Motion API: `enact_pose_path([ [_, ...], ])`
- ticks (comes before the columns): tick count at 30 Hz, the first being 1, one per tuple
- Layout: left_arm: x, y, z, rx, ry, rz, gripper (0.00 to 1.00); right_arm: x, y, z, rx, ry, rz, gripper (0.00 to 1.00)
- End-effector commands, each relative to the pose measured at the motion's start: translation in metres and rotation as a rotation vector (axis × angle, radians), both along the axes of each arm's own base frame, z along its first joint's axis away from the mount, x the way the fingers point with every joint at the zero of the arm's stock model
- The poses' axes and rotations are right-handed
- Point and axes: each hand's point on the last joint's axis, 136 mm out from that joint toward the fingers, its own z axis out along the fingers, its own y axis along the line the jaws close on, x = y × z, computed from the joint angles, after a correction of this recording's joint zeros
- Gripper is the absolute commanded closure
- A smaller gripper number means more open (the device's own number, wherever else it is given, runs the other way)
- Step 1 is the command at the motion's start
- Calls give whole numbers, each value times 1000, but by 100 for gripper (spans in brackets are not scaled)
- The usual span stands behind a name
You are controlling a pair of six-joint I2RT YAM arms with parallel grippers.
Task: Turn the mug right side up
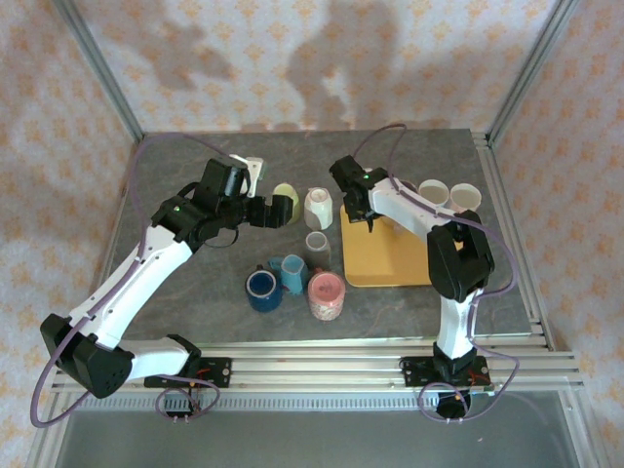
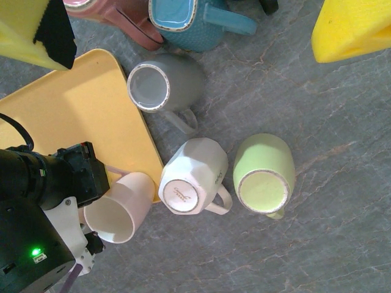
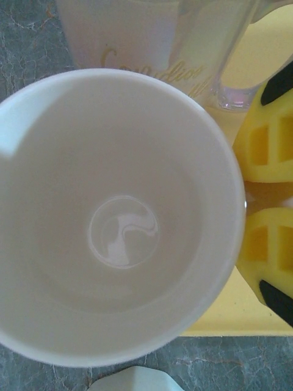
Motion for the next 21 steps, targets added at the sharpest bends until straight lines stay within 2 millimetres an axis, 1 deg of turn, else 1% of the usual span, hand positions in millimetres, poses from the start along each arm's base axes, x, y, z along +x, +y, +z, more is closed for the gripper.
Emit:
enact_pose_path([
  [1, 0, 6, 1, 10, 1, 21, 0, 4, -16, 8, -42, -43, -42, 100],
  [10, 0, -2, -4, 19, 39, -25, 0, -1, -24, 8, -56, -39, -72, 100],
  [16, 0, 0, -7, 25, 47, -14, 0, -5, -30, 11, -54, -45, -90, 100],
  [21, 0, -1, -7, 24, 47, -19, 0, -6, -28, 10, -31, -47, -86, 100],
])
